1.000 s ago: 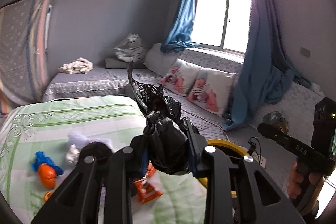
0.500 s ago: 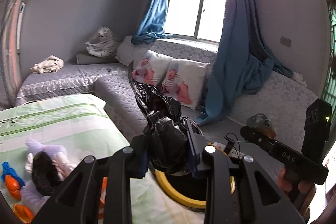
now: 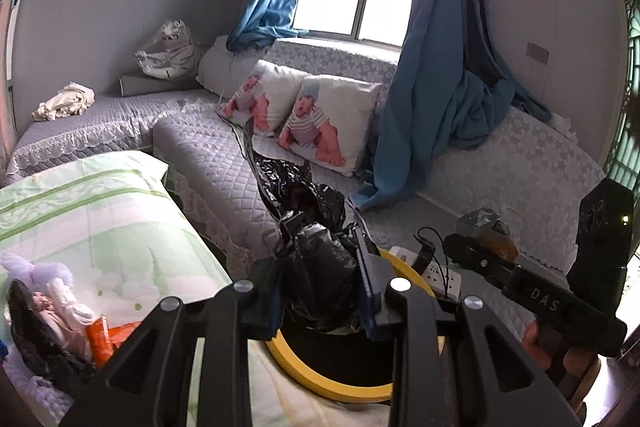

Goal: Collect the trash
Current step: 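Carry the black bag and green packet over the yellow-rimmed bin with both tools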

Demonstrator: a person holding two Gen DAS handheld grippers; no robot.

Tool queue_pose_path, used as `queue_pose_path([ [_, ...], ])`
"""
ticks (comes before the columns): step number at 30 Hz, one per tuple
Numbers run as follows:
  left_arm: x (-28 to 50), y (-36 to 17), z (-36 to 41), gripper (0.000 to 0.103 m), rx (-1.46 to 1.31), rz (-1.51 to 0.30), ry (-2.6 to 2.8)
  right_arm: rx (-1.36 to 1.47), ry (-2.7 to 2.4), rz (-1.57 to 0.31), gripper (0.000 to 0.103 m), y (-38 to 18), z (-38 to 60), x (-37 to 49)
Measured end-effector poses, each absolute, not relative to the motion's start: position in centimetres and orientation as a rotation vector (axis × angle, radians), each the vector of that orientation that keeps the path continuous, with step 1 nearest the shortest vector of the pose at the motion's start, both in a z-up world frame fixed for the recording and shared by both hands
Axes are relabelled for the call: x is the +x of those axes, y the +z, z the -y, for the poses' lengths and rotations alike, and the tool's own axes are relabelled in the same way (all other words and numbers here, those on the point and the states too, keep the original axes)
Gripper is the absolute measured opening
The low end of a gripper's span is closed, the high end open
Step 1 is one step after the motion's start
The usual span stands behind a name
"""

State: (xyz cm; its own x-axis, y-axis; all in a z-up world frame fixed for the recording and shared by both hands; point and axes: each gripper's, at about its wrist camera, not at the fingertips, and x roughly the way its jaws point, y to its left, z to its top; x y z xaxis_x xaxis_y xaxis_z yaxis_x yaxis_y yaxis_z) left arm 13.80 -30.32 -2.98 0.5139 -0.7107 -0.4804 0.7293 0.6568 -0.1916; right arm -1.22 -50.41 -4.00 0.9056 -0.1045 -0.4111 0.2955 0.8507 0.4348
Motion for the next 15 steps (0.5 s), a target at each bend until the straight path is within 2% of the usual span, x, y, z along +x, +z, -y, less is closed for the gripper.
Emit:
queue_pose_path([
  [15,16.2,-7.5,34.5,0.027,0.087,-0.687,-0.873,0.582,-0.267,-0.478,0.037,-8.1,53.1,0.9],
])
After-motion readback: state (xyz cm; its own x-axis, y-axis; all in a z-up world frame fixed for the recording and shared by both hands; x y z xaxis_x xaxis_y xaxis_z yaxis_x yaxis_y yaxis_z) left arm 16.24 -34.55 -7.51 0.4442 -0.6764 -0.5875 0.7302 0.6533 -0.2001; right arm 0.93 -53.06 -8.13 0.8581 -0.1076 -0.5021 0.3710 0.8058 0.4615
